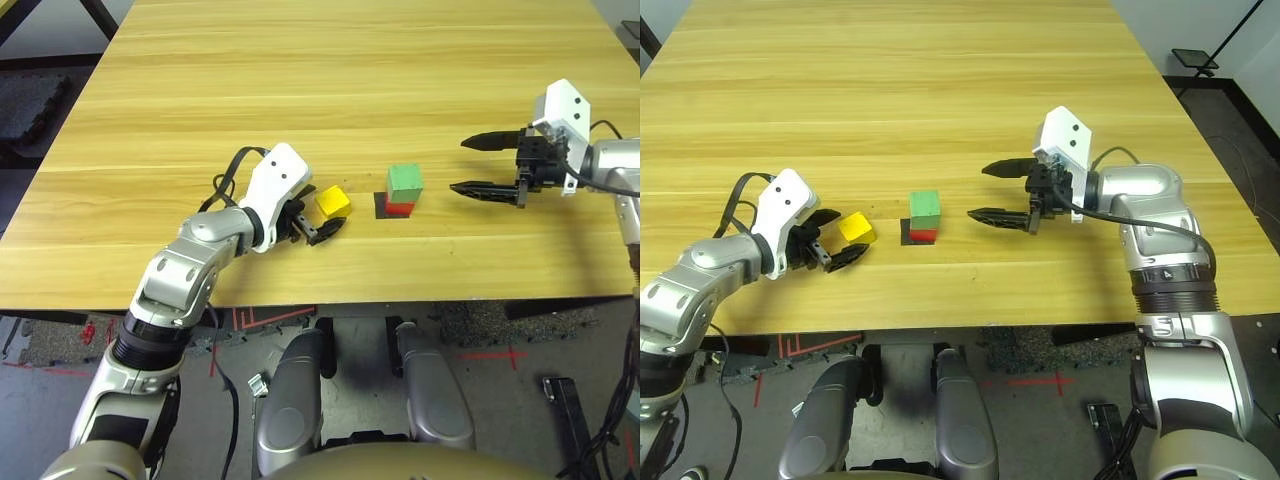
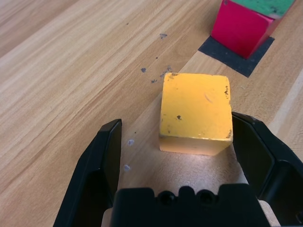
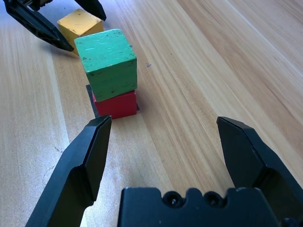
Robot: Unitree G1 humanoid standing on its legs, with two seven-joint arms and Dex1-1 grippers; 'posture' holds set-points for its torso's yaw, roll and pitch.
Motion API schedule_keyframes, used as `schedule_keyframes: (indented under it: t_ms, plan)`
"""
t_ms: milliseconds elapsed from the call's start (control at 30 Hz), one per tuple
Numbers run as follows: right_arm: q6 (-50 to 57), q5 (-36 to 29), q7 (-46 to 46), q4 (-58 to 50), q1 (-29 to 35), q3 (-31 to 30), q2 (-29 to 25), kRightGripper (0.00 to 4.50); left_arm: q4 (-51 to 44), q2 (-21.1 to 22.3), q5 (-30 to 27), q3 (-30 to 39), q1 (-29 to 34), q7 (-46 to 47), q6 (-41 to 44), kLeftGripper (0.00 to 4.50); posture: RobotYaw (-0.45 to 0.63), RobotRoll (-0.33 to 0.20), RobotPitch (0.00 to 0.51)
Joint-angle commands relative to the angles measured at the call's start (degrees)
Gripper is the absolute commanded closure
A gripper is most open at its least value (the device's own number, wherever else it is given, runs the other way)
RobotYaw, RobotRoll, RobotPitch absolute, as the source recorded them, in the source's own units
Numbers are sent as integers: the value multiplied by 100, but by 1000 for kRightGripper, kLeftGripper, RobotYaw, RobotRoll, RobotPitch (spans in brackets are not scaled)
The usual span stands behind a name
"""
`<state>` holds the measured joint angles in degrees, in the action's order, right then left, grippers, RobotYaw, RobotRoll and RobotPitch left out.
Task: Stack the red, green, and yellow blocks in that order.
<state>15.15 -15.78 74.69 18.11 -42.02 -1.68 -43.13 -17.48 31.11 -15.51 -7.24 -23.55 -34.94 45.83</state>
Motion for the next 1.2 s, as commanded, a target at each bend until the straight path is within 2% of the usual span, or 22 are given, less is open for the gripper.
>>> schedule_keyframes:
  t_ms: [33, 100, 233, 267, 467, 700, 967, 1200]
  plan:
    - [-63, 52, 12, 31, 1, -58, 17, 0, 161, -64, 54, -57, 110, 23, -122, 423, 237, 87, 276]
    - [-69, 56, 9, 40, -4, -59, 25, 0, 201, -46, 69, -65, 133, -8, -176, 939, 237, 87, 276]
    - [-83, 68, -2, 73, -28, -52, 40, 0, 316, 9, 93, -58, 161, -84, -303, 2424, 238, 87, 275]
    - [-87, 72, -5, 81, -34, -52, 43, 0, 344, 18, 98, -55, 155, -97, -334, 2574, 238, 87, 275]
    - [-130, 134, 17, 196, -100, -42, 75, 0, 646, 183, 145, -29, -84, -345, -708, 2563, 245, 87, 275]
    - [-183, 149, 42, 266, -128, -59, 98, 0, 976, 474, 87, 20, -969, -1013, -1058, 2563, 255, 96, 275]
    - [27, 6, 266, -103, 27, -92, 23, 0, 1125, 438, -61, -102, -2066, -1565, -877, 2563, 254, 105, 275]
    - [400, -155, 464, -731, 208, 13, -215, 0, 1017, 346, -203, -281, -2526, -1921, -722, 2563, 228, 104, 254]
